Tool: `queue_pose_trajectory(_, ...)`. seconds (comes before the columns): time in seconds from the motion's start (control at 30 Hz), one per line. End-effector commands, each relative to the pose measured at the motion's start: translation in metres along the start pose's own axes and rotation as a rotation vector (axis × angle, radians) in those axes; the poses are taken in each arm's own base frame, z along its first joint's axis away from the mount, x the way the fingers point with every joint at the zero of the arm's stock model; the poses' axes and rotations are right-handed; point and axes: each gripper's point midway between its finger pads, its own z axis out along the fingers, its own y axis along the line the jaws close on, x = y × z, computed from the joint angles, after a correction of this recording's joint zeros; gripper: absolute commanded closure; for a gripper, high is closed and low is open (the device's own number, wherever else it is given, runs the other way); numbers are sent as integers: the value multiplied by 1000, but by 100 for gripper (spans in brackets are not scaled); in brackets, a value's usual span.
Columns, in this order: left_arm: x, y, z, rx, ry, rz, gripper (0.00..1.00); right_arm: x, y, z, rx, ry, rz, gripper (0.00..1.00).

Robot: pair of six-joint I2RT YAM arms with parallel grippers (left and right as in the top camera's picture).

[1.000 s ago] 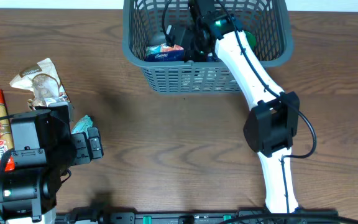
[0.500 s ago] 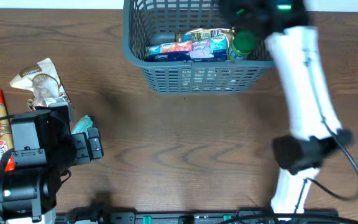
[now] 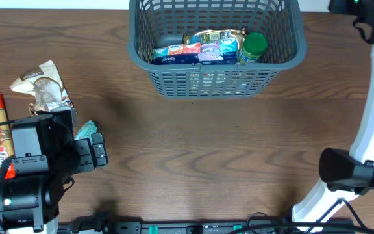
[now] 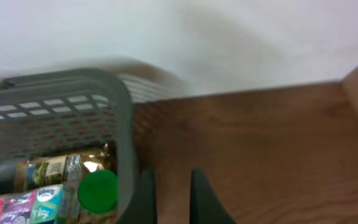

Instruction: Pack container

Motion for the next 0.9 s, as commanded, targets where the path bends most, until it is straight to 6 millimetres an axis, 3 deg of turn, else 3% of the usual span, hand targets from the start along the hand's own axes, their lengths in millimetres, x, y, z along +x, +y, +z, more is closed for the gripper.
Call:
queue_pose_trajectory(0.0,-5,-1,-6,5,-20,10,2,21,4,30,-105,92,76,99)
queue_pose_trajectory(0.43,-5,-1,-6,5,-20,10,2,79,1,100,-185,302,44,99)
queue_pose_trajectory(0.87,-5,-1,-6,5,-20,10,1,87,15,107,-280,321,-20,99)
